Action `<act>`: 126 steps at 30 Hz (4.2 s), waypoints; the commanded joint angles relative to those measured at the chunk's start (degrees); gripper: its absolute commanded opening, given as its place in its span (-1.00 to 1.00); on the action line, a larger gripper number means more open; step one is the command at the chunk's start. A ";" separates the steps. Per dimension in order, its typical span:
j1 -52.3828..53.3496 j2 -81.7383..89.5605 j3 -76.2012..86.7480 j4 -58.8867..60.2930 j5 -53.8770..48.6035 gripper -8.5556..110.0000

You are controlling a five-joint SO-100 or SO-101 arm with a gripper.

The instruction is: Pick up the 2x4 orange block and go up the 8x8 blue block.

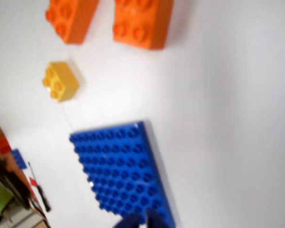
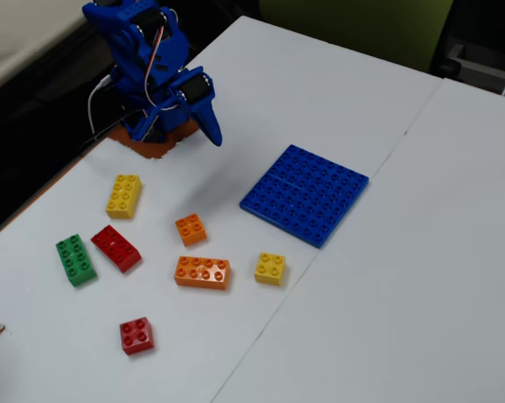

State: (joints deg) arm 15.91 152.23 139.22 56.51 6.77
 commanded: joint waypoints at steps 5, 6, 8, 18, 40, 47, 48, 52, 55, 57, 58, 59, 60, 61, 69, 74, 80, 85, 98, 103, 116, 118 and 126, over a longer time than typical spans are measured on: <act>11.43 -14.06 -14.85 -1.14 6.50 -0.72; 13.01 -16.26 -16.79 -0.97 7.12 -0.71; 15.64 -20.74 -20.48 -0.62 7.65 -0.69; 24.35 -50.36 -45.53 1.23 10.55 -0.65; 21.36 -81.30 -72.51 5.71 26.89 -0.47; 19.07 -84.64 -75.85 8.35 31.73 -0.35; 18.98 -85.25 -76.29 8.53 32.34 -0.34; 18.98 -88.07 -78.49 9.32 33.75 -0.31; 19.25 -90.88 -80.24 9.32 33.84 -0.31; 19.51 -92.90 -82.09 9.58 34.19 -0.32; 19.51 -93.78 -83.14 9.93 34.37 -0.32; 19.60 -94.57 -84.02 10.02 34.54 -0.33; 19.60 -95.19 -84.55 10.02 34.54 -0.33; 19.60 -95.71 -85.08 10.11 34.54 -0.33; 19.69 -99.05 -88.86 10.20 33.93 -0.39; 19.69 -99.58 -88.95 9.67 33.49 -0.42; 19.42 -100.63 -89.12 9.84 33.31 -0.41; 19.42 -101.25 -89.30 9.67 33.22 -0.44; 19.78 -102.39 -89.91 8.61 32.96 -0.72; 20.04 -102.48 -89.91 8.70 31.90 -0.81; 18.98 -91.14 -87.80 12.66 20.04 -0.86; 18.02 -87.80 -86.40 13.89 17.23 -0.86; 13.54 -73.12 -75.32 15.29 4.57 -0.86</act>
State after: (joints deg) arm 31.38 71.37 61.88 71.37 15.73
